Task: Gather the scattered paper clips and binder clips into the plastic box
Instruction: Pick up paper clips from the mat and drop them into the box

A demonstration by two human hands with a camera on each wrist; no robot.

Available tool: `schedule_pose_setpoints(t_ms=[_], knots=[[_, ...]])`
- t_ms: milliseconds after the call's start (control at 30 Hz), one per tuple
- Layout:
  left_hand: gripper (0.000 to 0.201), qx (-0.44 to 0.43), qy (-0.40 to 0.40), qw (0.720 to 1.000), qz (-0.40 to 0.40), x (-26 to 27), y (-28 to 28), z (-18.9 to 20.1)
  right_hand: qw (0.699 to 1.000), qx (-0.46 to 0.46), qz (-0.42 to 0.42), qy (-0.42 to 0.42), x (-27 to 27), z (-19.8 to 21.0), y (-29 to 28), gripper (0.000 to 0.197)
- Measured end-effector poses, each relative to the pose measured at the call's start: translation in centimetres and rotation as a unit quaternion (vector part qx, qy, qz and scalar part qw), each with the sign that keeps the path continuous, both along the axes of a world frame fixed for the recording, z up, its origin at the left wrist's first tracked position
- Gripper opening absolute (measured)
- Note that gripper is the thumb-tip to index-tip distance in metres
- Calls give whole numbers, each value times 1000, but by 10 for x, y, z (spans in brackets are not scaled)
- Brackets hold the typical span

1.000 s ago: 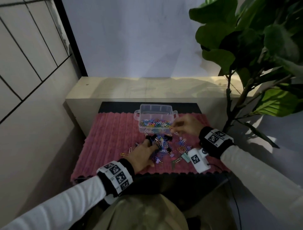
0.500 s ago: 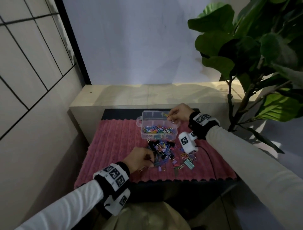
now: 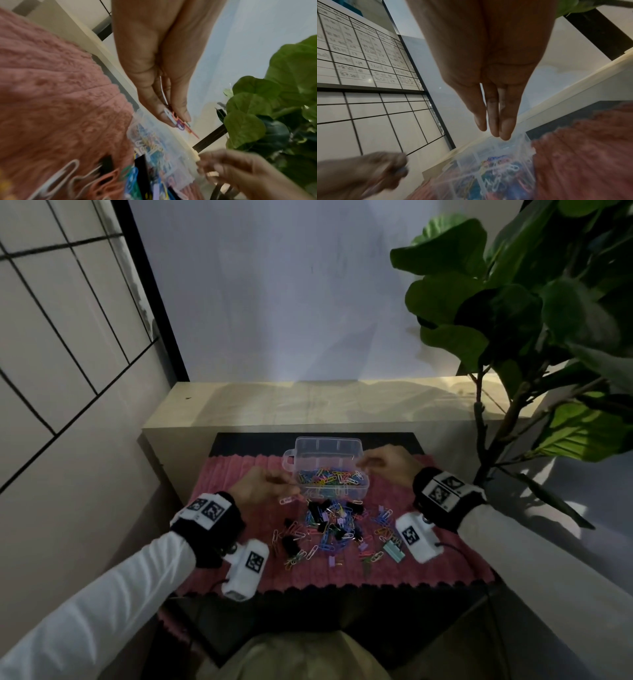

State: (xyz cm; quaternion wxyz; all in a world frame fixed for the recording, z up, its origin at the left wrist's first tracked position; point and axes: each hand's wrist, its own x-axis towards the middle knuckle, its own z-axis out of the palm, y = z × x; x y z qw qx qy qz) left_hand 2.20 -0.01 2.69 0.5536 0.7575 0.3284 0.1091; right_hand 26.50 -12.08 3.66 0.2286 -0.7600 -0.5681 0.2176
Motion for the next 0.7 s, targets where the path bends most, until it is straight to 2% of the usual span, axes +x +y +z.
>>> schedule_pose_setpoints(t_ms=[200,333,500,567,633,700], knots=[[3,-2,-12,999,42,34,19,14,999,-29,31,1,-1,-13,-33,22],[10,33,7,999,27,54,37,15,997,-47,53,-21,-4,-20,-39,20],[7,82,28,995,50,71,50,6,989,-76,107,-68,-27,-21,-32,24],[5,81,28,996,33,75,47,6,985,-65,139,-84,-40,-23,-26,25],[15,74,38,997,-10,78,44,6,979,-64,163,-103,-49,-26,-18,29],[24,107,81,989,-62,79,42,6,969,-93,188,-135,-53,-31,-8,42]])
